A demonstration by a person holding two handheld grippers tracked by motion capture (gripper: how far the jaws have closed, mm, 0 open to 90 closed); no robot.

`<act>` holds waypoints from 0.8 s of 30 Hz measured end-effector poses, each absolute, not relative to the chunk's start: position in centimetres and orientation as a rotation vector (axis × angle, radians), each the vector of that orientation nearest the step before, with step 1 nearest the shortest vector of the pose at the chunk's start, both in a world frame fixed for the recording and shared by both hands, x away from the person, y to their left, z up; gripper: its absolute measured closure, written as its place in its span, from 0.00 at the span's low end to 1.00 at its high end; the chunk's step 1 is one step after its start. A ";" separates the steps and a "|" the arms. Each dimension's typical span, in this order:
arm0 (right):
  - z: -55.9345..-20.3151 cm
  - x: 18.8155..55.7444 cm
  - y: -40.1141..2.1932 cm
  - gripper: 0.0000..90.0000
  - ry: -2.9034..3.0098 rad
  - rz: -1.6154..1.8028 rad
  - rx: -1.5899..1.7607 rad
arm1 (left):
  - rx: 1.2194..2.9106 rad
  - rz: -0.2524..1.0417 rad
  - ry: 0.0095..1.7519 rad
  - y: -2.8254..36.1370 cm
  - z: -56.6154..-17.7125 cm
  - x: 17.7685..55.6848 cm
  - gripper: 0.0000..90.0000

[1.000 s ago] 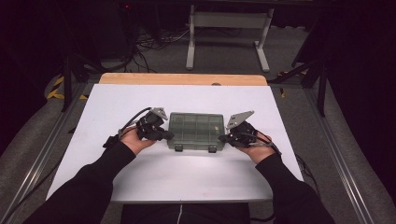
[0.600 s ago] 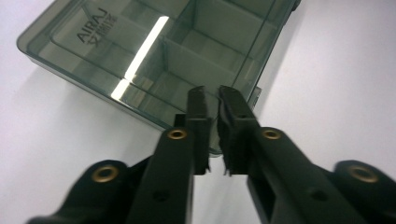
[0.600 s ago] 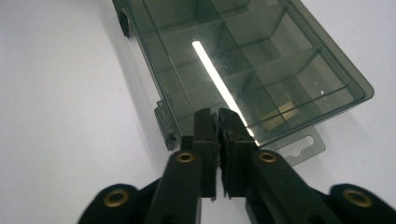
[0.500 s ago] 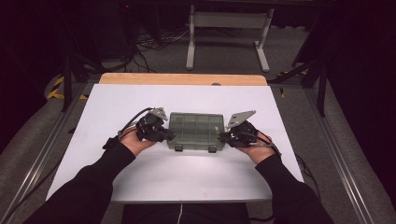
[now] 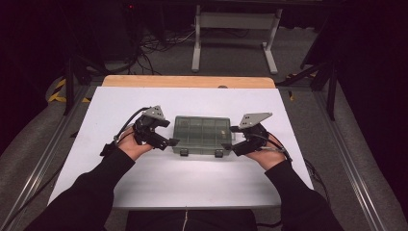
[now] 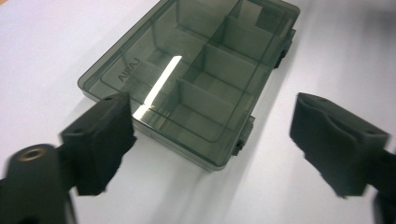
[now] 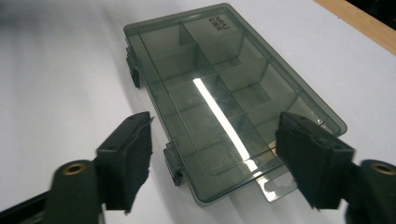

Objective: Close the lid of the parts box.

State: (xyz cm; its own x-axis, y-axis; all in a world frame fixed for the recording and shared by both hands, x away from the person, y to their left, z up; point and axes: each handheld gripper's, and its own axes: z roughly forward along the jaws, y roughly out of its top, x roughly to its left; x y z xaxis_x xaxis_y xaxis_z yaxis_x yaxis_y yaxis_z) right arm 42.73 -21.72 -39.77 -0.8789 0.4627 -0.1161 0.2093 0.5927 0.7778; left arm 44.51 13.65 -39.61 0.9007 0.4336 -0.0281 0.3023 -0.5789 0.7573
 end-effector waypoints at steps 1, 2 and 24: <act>-39.7 42.7 -21.7 0.24 2.511 1.177 0.552 | 2.214 0.211 0.524 13.8 -39.5 44.3 0.12; -39.7 42.6 -21.8 0.22 2.506 1.181 0.556 | 2.198 0.222 0.519 14.0 -39.4 44.1 0.09; -38.7 39.8 -24.4 0.04 2.290 1.470 0.496 | 1.879 0.404 0.501 21.3 -39.7 38.3 0.01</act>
